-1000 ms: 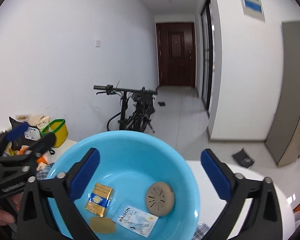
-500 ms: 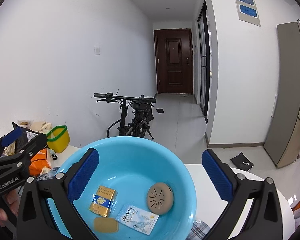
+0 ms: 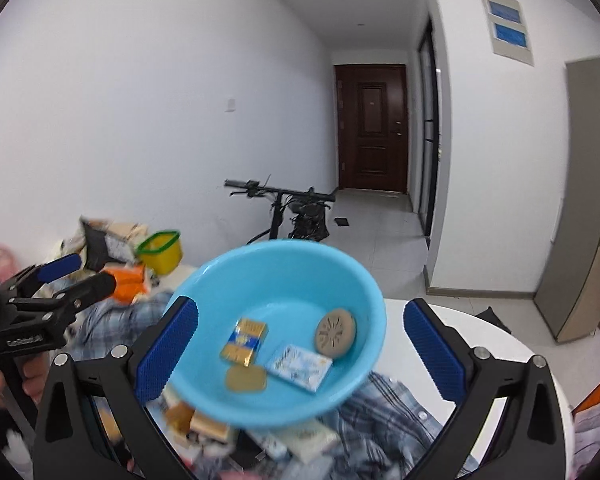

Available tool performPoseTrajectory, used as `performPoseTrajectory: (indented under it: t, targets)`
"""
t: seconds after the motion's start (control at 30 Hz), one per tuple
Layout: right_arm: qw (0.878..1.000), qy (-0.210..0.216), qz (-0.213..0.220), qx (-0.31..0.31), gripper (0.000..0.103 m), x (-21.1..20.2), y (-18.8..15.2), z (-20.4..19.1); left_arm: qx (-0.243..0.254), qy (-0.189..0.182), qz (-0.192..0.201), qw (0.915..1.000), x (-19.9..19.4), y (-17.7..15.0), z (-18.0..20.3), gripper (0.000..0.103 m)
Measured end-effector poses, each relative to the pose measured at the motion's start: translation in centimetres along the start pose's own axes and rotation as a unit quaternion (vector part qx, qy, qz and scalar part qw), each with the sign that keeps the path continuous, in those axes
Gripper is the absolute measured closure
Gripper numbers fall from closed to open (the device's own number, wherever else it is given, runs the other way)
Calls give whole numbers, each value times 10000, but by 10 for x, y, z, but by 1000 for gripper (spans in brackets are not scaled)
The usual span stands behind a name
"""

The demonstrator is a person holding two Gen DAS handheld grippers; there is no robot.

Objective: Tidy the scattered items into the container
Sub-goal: 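Raise both open tools away from the basin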

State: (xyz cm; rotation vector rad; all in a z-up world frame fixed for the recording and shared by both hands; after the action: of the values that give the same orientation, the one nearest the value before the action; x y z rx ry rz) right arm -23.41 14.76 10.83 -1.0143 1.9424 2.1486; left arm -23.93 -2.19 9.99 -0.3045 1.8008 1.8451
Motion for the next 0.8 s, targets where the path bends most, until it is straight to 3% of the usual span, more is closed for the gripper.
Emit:
performPoseTrajectory:
  t: [0.13,0.3,0.4,0.53,0.8]
  targets:
    - [9993,45,-215,-292,0,-17,-27,-8,571,-271,-427,9971,-19,-31,20,0]
    - [9979,125,-564,-282,0,-26,-67,-6,1118,-264,-729,9907,-34,-72,33,0]
    - [9972,119,-725,-151,0,-28,-94,-2,1005,-332,-652,9922,-42,-95,37,0]
    - [9973,61,-722,85,0,-37,-120,3,758,44,-294,9967,-50,-115,32,0]
    - [9951,-201,-749,612,0,-38,-170,3,-251,353,-242,9988,-45,-141,9,0]
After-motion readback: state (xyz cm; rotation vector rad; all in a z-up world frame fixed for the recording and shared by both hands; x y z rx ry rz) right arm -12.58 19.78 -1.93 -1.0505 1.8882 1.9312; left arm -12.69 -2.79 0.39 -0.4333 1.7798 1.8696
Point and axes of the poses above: each gripper's, at about its wrist camera, not at the fingertips, and x roughly the way its jaws point, z to its right, y to its top, the point moved 10 cm from there along x, roughly the way its jaws point, and after that the axes turned 7 degrees about -z, right-handed, at the moved point
